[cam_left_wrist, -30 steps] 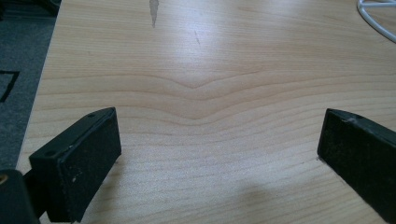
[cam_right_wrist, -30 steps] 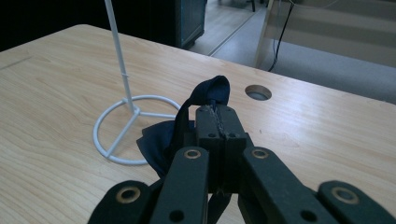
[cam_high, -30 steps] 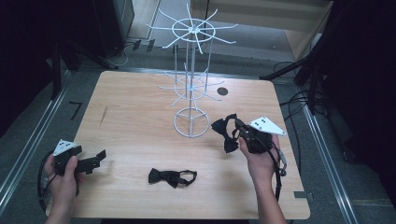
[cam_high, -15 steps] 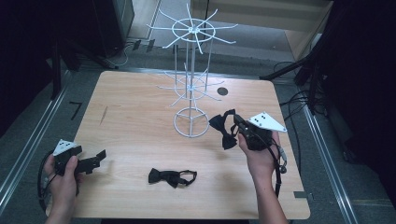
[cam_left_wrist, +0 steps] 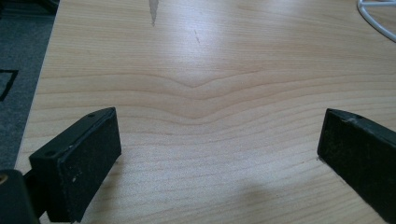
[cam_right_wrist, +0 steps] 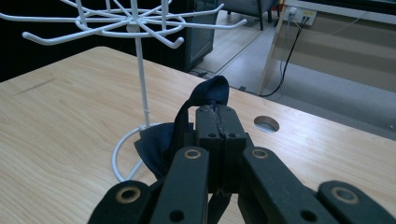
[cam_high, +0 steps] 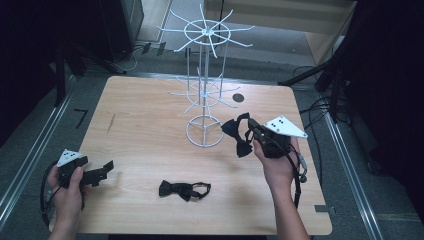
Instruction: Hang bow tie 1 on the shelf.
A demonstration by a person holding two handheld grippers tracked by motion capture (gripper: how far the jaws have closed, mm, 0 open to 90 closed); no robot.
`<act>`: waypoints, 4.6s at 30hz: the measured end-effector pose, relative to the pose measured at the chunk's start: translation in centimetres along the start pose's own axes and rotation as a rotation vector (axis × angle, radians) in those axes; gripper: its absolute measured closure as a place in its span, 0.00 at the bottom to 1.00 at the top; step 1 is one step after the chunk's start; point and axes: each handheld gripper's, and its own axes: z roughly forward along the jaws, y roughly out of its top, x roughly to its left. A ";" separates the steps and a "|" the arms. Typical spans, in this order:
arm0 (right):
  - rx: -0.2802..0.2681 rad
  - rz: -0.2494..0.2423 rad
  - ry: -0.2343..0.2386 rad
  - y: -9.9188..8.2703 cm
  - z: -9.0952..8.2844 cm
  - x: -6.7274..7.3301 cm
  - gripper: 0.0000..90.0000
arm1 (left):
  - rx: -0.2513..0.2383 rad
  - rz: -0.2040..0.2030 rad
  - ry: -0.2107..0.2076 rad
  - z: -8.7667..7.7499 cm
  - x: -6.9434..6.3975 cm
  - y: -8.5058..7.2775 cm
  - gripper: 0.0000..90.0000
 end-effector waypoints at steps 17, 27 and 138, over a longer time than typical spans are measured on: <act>-0.030 -0.018 0.018 1.1 -0.1 0.8 1.00 | 0.001 0.000 -0.001 0.0 0.0 0.0 0.00; -0.042 -0.022 0.021 2.0 -0.2 1.0 1.00 | 0.002 0.001 -0.002 0.0 0.0 0.0 0.00; 0.138 0.105 0.082 -2.8 4.7 1.3 0.54 | 0.006 0.009 -0.006 0.1 -0.1 0.0 0.00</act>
